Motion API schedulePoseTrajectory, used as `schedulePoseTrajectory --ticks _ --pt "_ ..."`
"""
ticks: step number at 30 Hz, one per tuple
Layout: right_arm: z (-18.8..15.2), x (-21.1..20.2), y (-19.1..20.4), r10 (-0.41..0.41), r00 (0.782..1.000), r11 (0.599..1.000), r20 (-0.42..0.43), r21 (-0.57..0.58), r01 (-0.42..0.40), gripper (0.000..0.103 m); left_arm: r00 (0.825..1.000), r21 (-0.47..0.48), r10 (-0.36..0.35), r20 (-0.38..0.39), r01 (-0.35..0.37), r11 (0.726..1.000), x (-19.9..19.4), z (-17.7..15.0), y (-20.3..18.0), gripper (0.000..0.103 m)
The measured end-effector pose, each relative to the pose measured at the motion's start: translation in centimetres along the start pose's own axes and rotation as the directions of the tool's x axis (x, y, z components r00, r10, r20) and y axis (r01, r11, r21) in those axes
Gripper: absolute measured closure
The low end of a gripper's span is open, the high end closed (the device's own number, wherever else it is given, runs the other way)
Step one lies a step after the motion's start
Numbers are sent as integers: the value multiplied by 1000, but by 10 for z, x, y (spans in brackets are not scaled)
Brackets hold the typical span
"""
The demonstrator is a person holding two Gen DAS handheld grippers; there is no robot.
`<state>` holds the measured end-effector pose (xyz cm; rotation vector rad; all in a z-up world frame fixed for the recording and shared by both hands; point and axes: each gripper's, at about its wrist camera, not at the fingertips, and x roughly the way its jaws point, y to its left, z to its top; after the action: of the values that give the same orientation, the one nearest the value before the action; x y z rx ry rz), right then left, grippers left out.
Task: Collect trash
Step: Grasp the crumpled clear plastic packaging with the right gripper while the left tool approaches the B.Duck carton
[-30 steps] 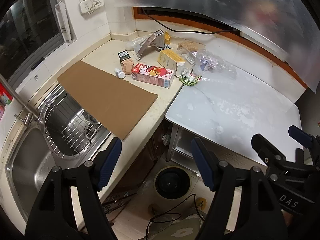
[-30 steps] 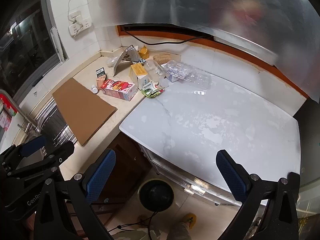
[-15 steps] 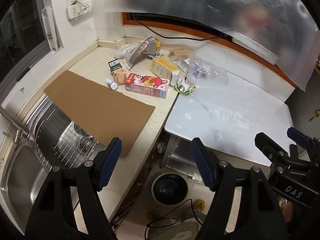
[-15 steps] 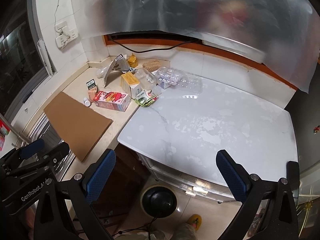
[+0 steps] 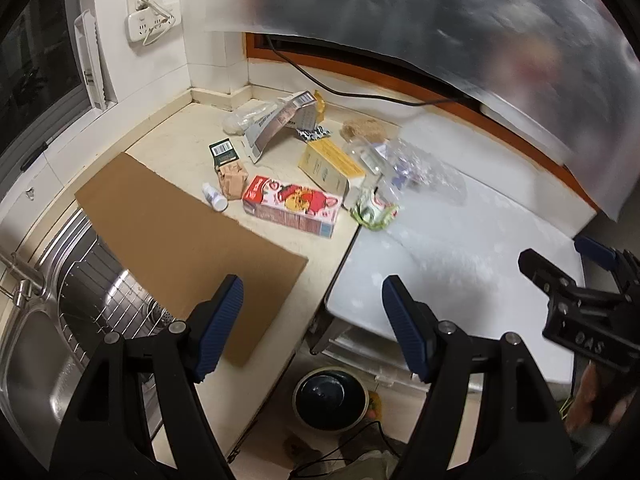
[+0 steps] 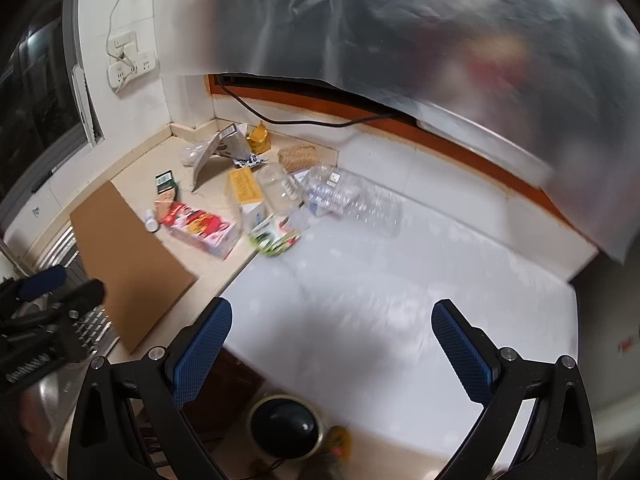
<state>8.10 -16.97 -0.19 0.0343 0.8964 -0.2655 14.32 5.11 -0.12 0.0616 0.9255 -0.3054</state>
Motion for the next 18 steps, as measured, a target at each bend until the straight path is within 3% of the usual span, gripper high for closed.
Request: schedulePoseTrajectory --ticks 10,18 --pt "96 152 -60 77 993 983 -88 -162 -90 3 991 -75 33 -129 -43 996 99 61 -37 33" --pt "125 271 -62 71 985 944 -159 -307 -118 3 978 -153 82 -194 -113 982 169 79 -28 33"
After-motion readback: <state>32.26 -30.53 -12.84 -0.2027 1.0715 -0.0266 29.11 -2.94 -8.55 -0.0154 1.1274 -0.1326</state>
